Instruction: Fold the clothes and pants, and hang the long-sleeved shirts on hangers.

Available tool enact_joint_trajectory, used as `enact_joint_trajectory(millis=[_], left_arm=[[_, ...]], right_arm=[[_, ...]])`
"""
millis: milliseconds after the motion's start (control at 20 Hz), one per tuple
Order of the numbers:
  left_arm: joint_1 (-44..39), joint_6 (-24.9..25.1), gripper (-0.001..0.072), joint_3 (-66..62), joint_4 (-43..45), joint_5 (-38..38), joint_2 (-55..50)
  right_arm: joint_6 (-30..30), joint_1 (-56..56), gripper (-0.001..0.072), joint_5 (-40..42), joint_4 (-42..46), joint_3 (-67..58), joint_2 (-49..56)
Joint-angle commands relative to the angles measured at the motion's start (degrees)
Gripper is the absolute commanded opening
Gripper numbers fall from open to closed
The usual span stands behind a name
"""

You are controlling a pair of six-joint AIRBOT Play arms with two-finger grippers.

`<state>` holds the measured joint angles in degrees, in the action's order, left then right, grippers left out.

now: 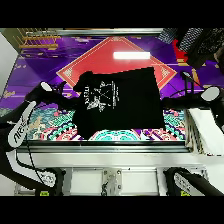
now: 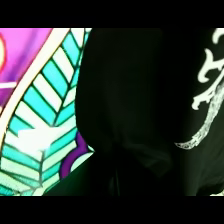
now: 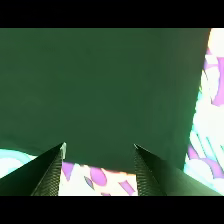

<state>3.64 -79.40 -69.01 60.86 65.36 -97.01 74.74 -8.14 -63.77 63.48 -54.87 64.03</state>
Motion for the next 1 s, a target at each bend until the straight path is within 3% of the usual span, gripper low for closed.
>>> enact_joint_trajectory(millis=[0, 100, 200, 350, 450, 550, 900, 950], left_arm=[[0.0, -0.6, 0.0008, 5.0, 2.9, -2.9, 6.1], [1.3, -0.5, 0.0008, 10.3, 3.2, -3.3, 10.7], [2.3, -0.5, 0.0008, 14.7, 3.2, -4.4, 14.6], [2.1, -0.5, 0.0008, 19.3, 3.0, -7.2, 18.8], [1.9, -0.5, 0.0008, 20.6, 2.8, -8.2, 20.1], [1.9, -0.5, 0.0008, 20.9, 2.1, -8.2, 20.4], [1.9, -0.5, 0.0008, 20.9, 2.1, -8.4, 20.4], [1.9, -0.5, 0.0008, 20.9, 2.1, -8.4, 20.4]], right_arm=[[7.5, -4.9, 0.0470, -1.2, 3.6, 7.9, -3.1], [20.5, -9.5, 0.0469, -1.2, 4.6, 15.3, -4.9], [26.4, -11.9, 0.0469, 1.9, 3.9, 22.2, -5.3], [26.1, -11.2, 0.0469, 13.0, -4.4, 29.3, -5.3], [22.3, -9.4, 0.0469, 20.7, -9.7, 31.2, -5.2], [21.7, -6.4, 0.0468, 26.4, -10.9, 31.3, -4.4], [18.5, 3.0, 0.0453, 34.0, -16.4, 30.3, 1.0], [17.9, 3.8, 0.0263, 33.8, -16.3, 29.7, 1.6]])
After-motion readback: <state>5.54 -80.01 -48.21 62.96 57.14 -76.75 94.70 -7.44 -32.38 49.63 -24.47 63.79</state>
